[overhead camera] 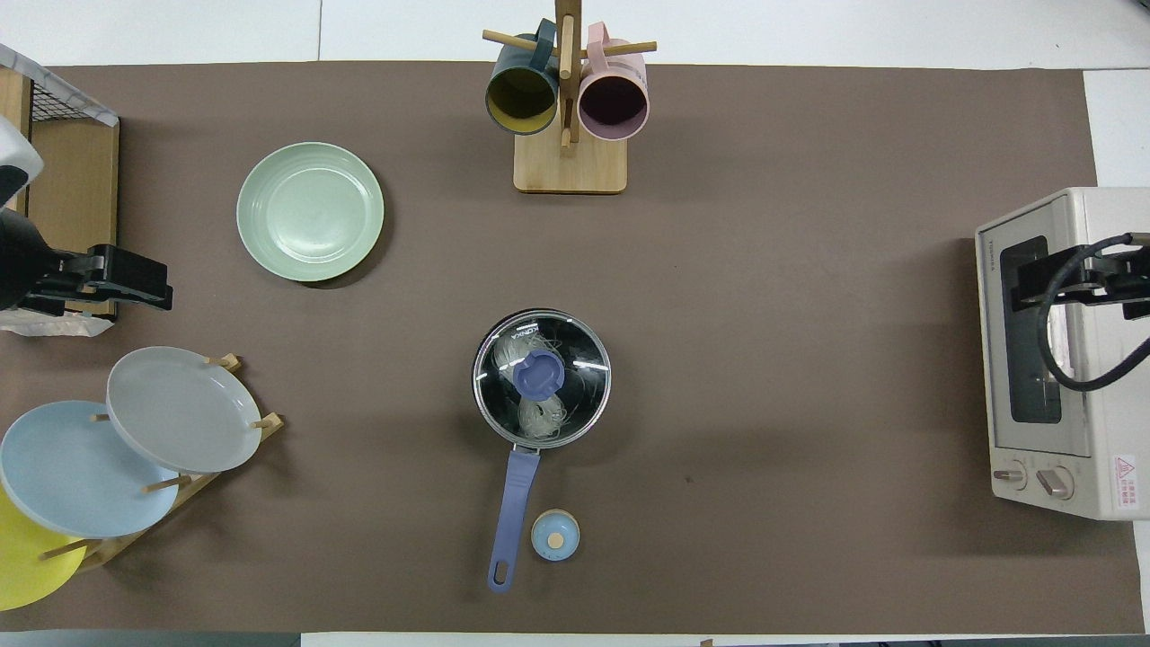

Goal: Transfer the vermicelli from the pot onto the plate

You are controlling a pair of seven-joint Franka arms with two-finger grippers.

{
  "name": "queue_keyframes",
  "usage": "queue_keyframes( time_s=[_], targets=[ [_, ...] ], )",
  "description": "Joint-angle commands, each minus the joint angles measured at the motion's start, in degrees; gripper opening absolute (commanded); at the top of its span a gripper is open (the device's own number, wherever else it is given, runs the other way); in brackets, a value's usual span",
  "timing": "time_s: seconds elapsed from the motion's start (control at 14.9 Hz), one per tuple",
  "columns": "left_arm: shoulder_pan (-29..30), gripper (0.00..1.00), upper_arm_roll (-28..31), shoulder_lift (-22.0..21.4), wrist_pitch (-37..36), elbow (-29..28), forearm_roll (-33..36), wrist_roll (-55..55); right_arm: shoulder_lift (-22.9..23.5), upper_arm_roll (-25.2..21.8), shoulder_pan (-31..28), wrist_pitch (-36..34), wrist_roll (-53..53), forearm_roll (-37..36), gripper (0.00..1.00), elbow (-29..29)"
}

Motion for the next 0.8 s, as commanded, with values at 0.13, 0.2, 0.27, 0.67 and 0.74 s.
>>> queue_keyframes(
  time_s=[0.13,0.2,0.27,0.67,0.74],
  targets=[
    [-0.5,1.0,0.4,-0.4,-0.2,-0.1,1.4,-0.1,0.2,0.0,-0.2,-0.1,-1.5,0.8,1.0,0.5],
    [-0.5,1.0,0.4,-0.4,-0.2,-0.1,1.4,-0.1,0.2,0.0,-0.2,-0.1,-1.4,0.8,1.0,0.5],
    [-0.5,1.0,0.4,-0.4,-0.2,-0.1,1.4,-0.1,0.2,0.0,-0.1,-0.1,-1.4,0.8,1.0,0.5],
    [-0.5,1.0,0.4,-0.4,-0.2,-0.1,1.4,-0.1,0.3,0.4,7.6,2.9,6.4,1.0,1.0,-0.7],
    [-0.5,1.0,0.4,-0.4,-0.2,-0.1,1.4,-0.1,0.5,0.4,9.7,3.8,9.9,2.0,1.0,-0.7]
  ],
)
